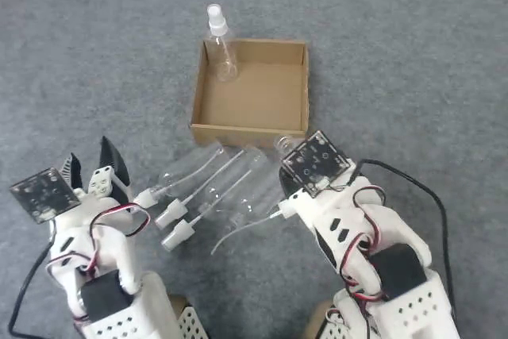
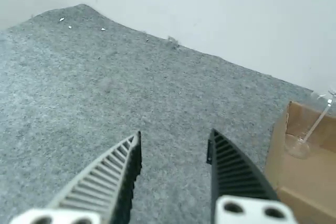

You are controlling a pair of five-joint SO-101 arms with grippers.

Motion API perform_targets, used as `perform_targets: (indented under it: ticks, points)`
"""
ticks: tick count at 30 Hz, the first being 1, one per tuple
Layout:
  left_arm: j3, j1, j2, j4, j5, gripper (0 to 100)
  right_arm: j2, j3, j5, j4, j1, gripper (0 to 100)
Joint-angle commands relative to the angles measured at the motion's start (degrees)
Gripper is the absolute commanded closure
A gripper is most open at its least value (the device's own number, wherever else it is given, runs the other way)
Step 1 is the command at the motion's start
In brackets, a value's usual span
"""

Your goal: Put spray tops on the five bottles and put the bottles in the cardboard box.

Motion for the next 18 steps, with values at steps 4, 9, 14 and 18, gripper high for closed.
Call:
perform_targets:
  ticks: [4, 9, 14, 18]
  points:
    - [-7.1, -0.1, -0.8, 1.8, -3.8, 79, -1.9, 0.1, -2.0, -1.6, 3.2, 94.5]
    - [-11.7, -0.1, -0.6, 5.6, -10.3, 79, -2.0, 3.3, -4.7, -7.3, 8.2, 94.5]
    - [-14.4, 0.0, -0.4, 8.0, -16.7, 79, -2.0, 6.5, -5.2, -12.4, 9.8, 94.5]
    - [-16.1, 0.2, -0.4, 10.1, -20.2, 79, -2.0, 8.1, -6.4, -14.3, 10.0, 94.5]
